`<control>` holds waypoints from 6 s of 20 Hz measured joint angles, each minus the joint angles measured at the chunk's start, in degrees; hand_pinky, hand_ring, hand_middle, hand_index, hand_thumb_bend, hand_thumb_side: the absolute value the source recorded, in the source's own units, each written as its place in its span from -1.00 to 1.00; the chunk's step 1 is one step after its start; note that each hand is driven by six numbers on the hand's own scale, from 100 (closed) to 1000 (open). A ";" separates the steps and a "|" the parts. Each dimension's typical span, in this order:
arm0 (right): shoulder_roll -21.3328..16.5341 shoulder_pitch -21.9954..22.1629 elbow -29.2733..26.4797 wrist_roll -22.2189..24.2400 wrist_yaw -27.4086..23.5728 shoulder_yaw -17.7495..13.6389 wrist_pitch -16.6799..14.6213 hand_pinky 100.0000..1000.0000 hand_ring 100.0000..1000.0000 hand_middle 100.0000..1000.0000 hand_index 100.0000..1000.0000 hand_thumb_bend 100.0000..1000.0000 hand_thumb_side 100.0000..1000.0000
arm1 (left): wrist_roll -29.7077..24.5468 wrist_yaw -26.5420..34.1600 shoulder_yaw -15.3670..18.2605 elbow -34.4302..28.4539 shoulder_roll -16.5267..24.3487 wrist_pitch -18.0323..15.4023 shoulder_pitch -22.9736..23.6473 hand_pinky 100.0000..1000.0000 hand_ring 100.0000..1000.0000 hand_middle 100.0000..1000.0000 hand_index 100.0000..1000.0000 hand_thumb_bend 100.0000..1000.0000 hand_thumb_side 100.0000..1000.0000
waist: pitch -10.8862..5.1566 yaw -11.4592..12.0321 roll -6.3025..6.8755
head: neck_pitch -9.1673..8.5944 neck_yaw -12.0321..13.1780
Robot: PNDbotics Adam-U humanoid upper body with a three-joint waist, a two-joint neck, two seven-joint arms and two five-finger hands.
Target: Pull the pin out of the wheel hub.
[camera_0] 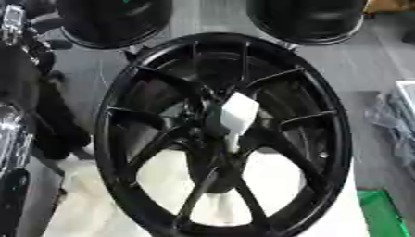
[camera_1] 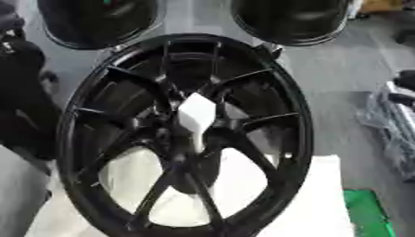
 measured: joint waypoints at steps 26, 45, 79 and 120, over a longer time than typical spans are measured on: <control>-3.61 8.26 -0.01 0.83 1.83 0.97 -1.00 0.50 0.75 0.55 0.88 -1.00 0.47 | 0.14 2.07 0.86 -0.71 1.58 -2.33 10.29 0.17 0.53 0.51 0.48 -1.00 0.47 | -4.32 -1.23 0.99 | 5.57 -0.44; -33.64 0.63 -0.09 6.21 3.59 6.24 -13.49 0.61 0.70 0.55 0.82 -1.00 0.26 | 2.25 1.70 2.83 -1.60 3.48 -3.23 16.03 0.16 0.53 0.50 0.48 -1.00 0.52 | -4.33 -6.38 0.00 | 5.69 1.52; -29.93 -33.19 -0.76 44.48 19.19 30.10 -7.64 0.76 0.81 0.67 0.85 -1.00 0.08 | 4.66 1.28 6.04 0.00 6.12 -3.90 20.94 0.16 0.53 0.49 0.47 -1.00 0.41 | -7.93 -1.71 -2.67 | 6.09 -1.00; -19.19 -35.29 -0.76 62.62 34.52 31.06 -6.22 0.89 0.79 0.64 0.79 -0.64 -0.41 | 4.18 1.64 6.35 -0.07 7.51 -3.39 18.48 0.15 0.53 0.45 0.46 -1.00 0.42 | -7.62 9.96 -5.00 | 6.09 -13.99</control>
